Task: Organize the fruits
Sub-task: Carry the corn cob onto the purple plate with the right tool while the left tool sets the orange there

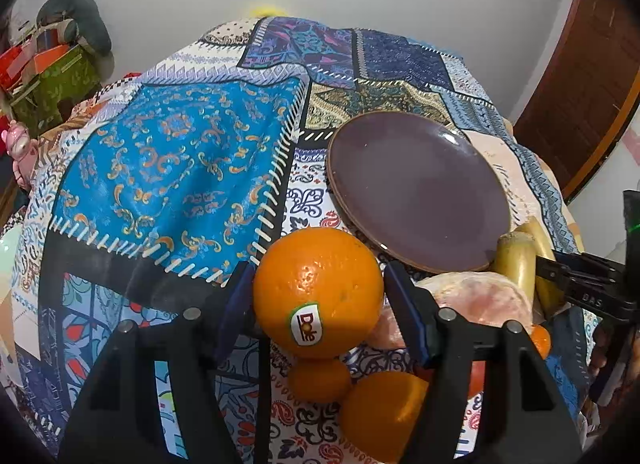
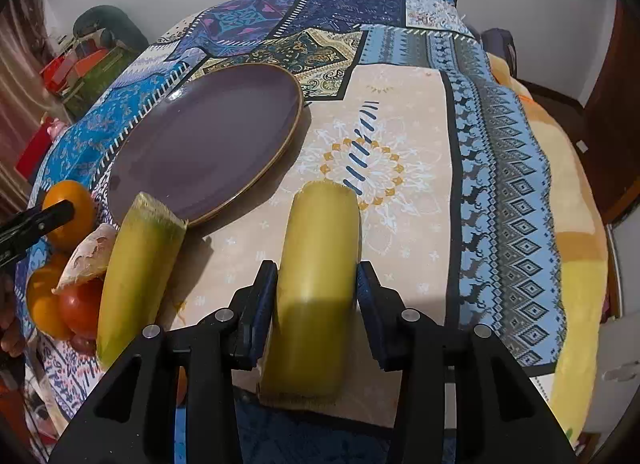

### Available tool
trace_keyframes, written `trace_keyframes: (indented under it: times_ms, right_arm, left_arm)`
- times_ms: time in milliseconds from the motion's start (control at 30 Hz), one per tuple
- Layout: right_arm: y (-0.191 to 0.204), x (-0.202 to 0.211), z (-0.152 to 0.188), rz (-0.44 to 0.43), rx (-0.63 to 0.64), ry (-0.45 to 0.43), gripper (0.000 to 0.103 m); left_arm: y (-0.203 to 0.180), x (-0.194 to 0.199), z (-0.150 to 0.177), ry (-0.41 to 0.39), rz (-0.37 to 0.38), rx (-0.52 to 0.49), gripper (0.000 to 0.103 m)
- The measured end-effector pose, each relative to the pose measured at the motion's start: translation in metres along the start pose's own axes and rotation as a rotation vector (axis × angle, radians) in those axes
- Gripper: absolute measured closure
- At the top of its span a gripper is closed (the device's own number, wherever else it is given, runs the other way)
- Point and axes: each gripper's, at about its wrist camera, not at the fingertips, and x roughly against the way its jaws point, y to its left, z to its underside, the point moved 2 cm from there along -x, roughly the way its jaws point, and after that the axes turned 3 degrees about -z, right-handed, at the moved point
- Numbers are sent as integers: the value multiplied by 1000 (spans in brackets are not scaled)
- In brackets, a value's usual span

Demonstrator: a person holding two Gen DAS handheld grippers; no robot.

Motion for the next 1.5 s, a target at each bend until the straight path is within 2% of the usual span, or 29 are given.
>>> trace_keyframes:
  times_ms: [267, 500, 733, 867, 1067, 1500]
  right_arm:
    - [-4, 16, -2, -16, -26, -54, 68]
    - [5, 52, -27, -14, 14, -162, 69]
    - [23, 61, -50, -27, 74, -214, 70]
    - [31, 55, -58, -28, 110, -211, 70]
    - [38, 30, -66, -48, 137, -146, 70]
    - [51, -1, -91, -52, 172, -128, 70]
  left_arm:
    - [-9, 19, -11, -41, 3, -28, 37]
    - [-21, 31, -31, -88, 11, -46, 37]
    - [-37, 29, -54, -114, 24, -75, 37]
    - [-42, 20, -61, -102, 33, -87, 37]
    - [-46, -3, -64, -55, 38, -107, 37]
    - [-48, -49, -71, 39, 53, -114, 37]
